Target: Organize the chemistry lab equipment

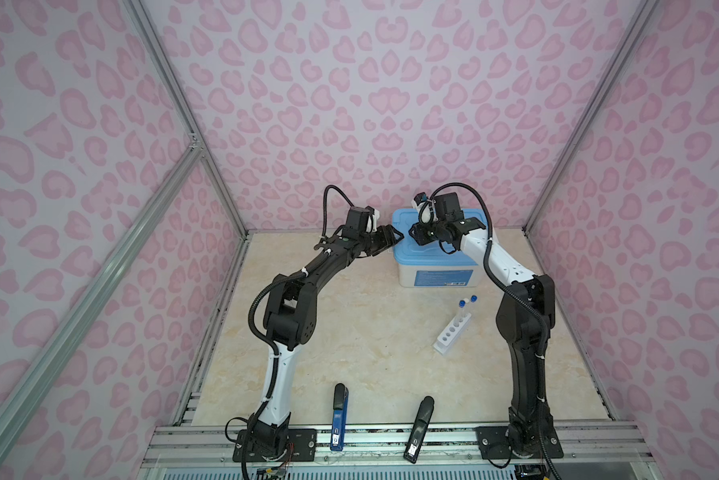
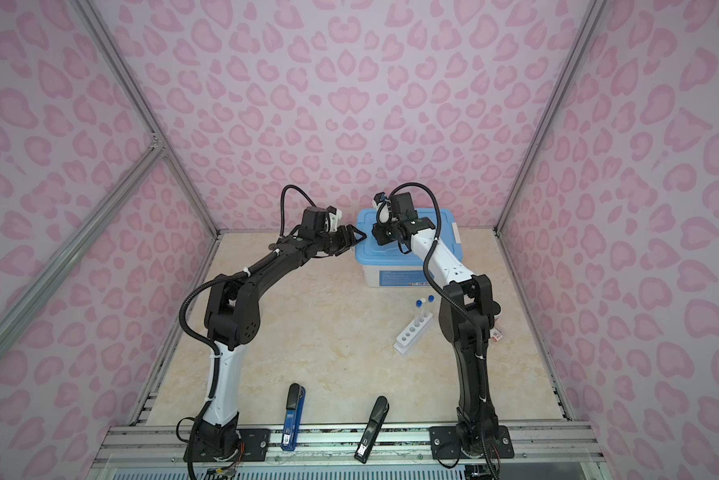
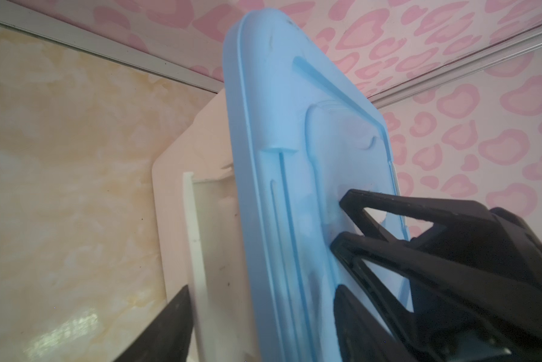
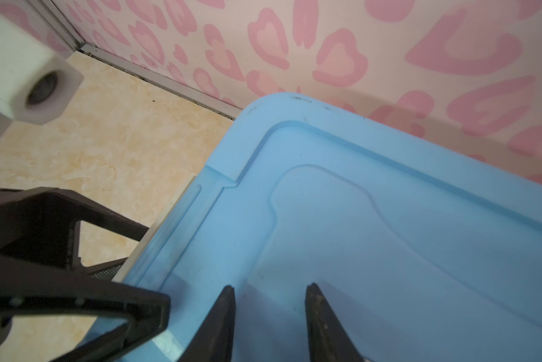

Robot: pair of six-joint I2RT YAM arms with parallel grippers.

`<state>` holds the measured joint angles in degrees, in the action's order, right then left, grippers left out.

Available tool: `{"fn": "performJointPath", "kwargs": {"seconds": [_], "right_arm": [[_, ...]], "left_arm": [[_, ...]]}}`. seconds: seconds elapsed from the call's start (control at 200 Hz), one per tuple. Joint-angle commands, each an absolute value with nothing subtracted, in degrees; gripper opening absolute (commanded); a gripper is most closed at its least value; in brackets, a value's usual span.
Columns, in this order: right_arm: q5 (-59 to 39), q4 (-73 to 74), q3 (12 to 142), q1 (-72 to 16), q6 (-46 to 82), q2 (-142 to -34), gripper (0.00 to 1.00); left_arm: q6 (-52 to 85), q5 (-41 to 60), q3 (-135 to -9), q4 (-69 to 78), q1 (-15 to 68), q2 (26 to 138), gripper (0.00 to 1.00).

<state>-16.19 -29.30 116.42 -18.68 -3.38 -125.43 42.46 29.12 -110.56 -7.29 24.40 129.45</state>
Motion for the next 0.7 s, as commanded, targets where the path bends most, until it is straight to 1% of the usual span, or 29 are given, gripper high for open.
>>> {"fn": "performJointPath", "kwargs": {"seconds": [0.0, 0.445, 0.695], "right_arm": [[-16.1, -42.1, 114.9, -18.9, -2.2, -127.1, 0.37], [-16.3, -41.3, 114.1, -19.1, -1.9, -126.9, 0.37], [-16.3, -41.1, 113.7, -19.1, -1.9, -126.9, 0.37]], "left_arm": [[40.2, 30.0, -111.0, -4.6, 24.9, 126.1, 0.70], [34.9, 25.4, -116.2, -13.4, 25.5, 125.6, 0.66], [34.5, 25.1, -117.2, -14.3, 25.9, 126.0, 0.62]]}}
